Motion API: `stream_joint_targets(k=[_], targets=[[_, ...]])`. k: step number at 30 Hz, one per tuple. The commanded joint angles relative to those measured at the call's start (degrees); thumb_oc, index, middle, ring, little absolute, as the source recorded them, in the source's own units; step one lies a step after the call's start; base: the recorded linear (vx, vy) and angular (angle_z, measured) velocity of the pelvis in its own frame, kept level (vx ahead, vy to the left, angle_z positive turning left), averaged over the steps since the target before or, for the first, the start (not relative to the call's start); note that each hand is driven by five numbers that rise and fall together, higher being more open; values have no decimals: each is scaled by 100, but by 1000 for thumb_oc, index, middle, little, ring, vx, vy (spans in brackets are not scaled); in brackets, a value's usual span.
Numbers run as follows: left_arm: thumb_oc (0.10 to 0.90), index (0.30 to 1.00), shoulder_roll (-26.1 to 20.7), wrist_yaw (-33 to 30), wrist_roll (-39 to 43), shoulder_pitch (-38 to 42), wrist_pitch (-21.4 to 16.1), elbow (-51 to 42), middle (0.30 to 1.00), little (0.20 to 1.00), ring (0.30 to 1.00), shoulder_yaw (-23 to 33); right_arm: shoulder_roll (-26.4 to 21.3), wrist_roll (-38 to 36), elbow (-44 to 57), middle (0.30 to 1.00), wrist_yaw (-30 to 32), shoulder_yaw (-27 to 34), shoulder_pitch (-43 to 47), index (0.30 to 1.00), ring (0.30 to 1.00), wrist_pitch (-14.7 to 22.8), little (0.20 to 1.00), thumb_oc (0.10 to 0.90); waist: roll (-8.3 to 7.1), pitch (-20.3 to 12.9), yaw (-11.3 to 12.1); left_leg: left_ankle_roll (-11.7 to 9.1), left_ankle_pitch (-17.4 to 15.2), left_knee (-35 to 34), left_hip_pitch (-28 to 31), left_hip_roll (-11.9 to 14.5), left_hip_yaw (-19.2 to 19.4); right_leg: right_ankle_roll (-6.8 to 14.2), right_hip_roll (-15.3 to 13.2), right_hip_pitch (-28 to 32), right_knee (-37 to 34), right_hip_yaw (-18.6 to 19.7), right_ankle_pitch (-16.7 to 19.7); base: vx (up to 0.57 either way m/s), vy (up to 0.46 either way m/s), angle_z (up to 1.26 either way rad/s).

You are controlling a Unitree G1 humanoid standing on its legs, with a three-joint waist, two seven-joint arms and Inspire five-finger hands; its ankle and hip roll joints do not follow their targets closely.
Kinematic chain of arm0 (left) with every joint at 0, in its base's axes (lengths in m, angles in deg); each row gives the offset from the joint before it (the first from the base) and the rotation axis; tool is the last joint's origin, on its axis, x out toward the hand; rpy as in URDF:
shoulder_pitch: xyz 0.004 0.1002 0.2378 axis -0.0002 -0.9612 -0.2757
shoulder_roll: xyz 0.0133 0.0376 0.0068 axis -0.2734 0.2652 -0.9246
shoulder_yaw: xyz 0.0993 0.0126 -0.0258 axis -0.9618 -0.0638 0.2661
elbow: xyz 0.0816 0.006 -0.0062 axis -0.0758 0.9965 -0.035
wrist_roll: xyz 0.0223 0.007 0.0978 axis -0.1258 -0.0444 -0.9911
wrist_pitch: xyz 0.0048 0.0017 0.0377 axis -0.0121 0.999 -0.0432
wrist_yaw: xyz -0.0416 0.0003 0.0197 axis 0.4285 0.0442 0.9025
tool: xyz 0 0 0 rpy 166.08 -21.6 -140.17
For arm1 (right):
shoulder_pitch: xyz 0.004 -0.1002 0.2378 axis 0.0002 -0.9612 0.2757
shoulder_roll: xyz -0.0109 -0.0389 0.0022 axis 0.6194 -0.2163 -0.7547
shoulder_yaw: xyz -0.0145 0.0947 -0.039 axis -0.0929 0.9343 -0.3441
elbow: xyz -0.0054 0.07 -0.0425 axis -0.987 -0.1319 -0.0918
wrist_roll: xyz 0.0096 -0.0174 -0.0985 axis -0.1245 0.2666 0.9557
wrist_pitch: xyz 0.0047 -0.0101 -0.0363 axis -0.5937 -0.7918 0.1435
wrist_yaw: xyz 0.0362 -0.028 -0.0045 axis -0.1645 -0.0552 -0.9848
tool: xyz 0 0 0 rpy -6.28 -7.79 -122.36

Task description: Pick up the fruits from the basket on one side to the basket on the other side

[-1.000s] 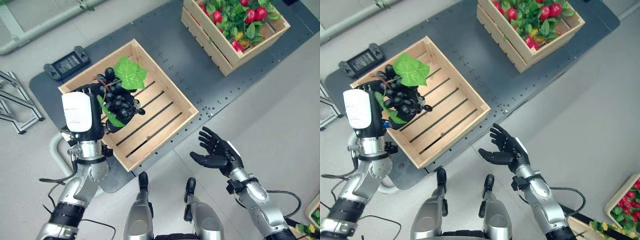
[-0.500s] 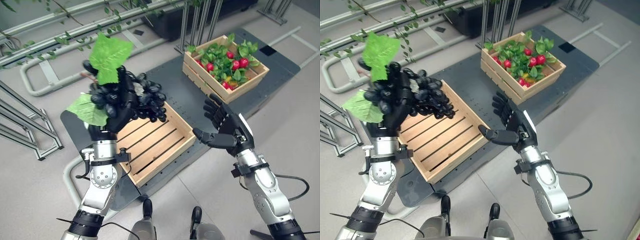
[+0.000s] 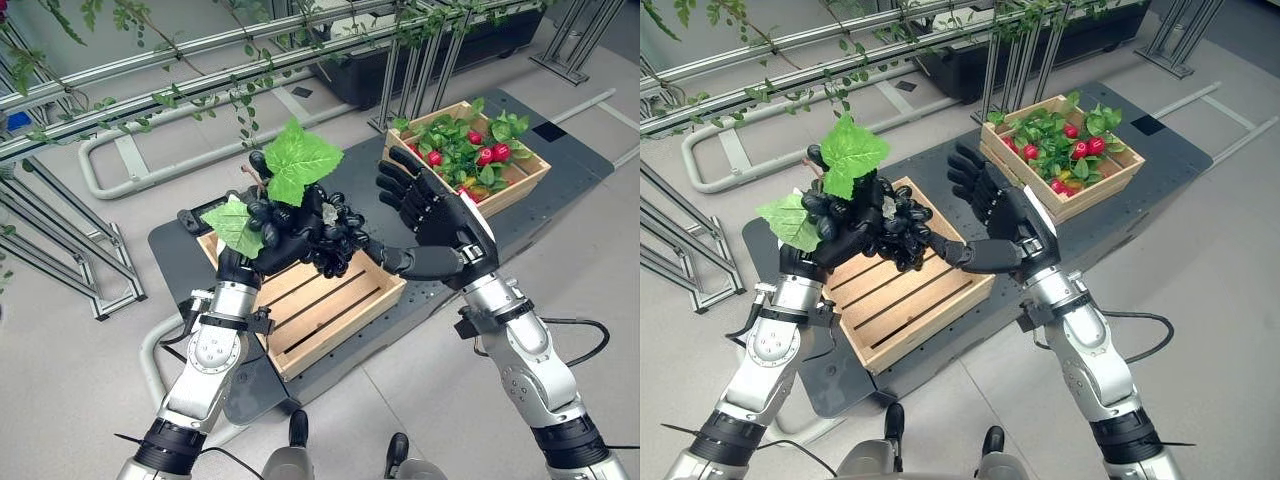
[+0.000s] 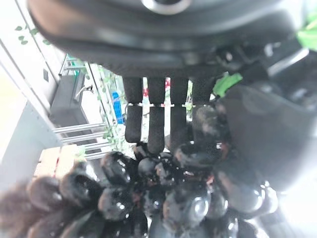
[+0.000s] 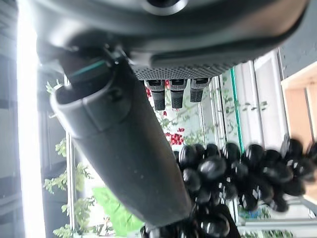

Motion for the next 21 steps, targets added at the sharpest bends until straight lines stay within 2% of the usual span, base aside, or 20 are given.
stream_joint_targets(k=[1,5,8,15,21], targets=[[400,300,-122,-80,91,713,-484,-417,300,300,300,-104,59,-622,386,900,-320,-203,368,900,900,206,900,800,-58,-983,24,-135,-1087,11,643,-35,-2,27,-120,178,12,-101,-184,0,0,0],[400,300,-127,-63,167,666,-511,-440,300,300,300,-90,87,-513,365,900,-575,-407,318,900,900,-181,900,800,-60,-1035,14,-150,-1074,11,636,-17,26,24,-121,159,12,-82,-179,0,0,0],[400,300,-121,-20,214,611,-596,-511,300,300,300,-83,76,-585,336,900,-614,-549,264,900,900,-334,900,800,-69,-1045,20,-155,-1068,11,642,-2,46,19,-119,155,12,-79,-179,0,0,0],[400,300,-19,152,448,679,-804,-608,300,300,300,-244,258,-498,-29,900,-610,-897,274,900,900,-538,900,800,-84,-1079,18,-159,-1054,11,642,21,75,10,-116,140,12,-57,-169,0,0,0],[400,300,29,503,707,739,-747,-702,300,300,300,-400,374,-411,-302,900,-585,-1134,283,900,900,-643,900,800,-97,-1103,23,-147,-1050,11,645,23,102,6,-120,134,12,-46,-158,2,1,-1]])
